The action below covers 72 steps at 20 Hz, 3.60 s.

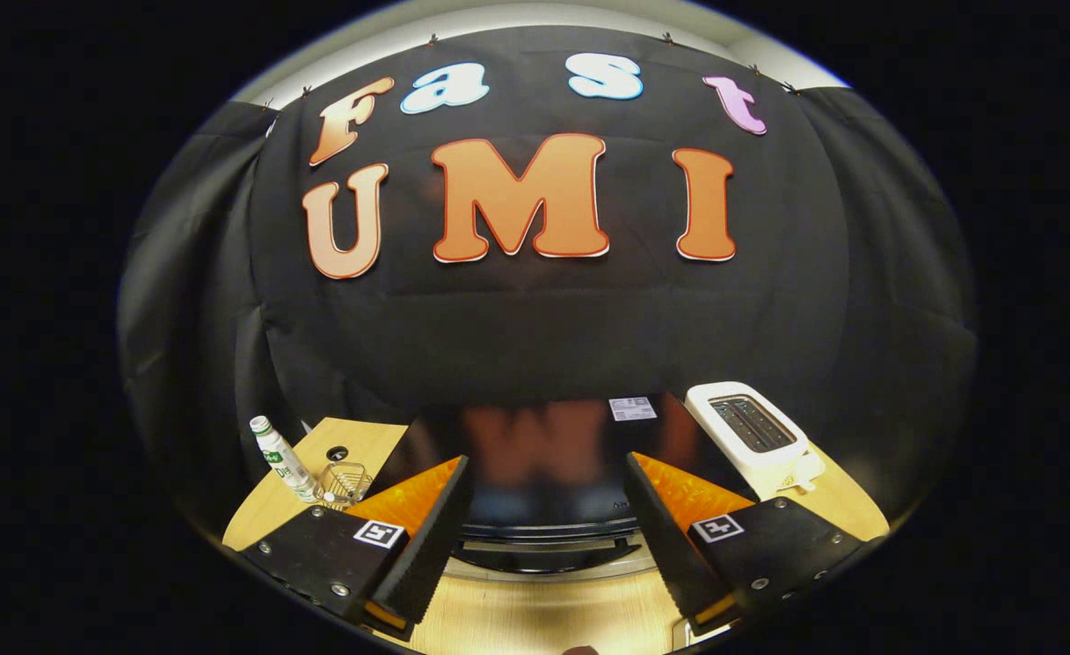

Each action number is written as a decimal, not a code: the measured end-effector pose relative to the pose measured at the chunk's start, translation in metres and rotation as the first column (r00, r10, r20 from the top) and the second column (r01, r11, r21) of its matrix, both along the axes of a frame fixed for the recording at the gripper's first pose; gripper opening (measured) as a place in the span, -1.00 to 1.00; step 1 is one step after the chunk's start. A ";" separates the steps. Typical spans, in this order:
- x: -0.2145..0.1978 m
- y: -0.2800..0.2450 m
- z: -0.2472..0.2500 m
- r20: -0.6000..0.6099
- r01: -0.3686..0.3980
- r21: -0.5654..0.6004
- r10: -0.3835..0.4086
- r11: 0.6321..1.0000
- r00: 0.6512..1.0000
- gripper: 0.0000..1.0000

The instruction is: Open the toaster oven, put the food inside, and close the toaster oven door.

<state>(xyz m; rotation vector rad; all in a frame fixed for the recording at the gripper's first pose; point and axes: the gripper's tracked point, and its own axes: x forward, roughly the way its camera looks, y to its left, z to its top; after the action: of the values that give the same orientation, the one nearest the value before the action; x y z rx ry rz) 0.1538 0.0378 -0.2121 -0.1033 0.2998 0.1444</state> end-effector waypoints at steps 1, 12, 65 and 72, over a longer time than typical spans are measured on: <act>0.005 -0.001 -0.006 -0.011 0.003 -0.012 -0.003 1.000 1.000 0.98; -0.001 -0.001 -0.045 -0.097 -0.035 -0.072 0.028 0.997 0.995 0.97; -0.182 -0.078 -0.188 -0.494 0.050 -0.083 -0.084 0.995 0.865 0.98; -0.166 -0.112 -0.106 -0.480 -0.015 -0.013 0.007 1.000 0.877 0.98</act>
<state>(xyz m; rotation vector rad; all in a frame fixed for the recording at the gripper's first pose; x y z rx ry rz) -0.0127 -0.0745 -0.3179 -0.0846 0.7994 0.1785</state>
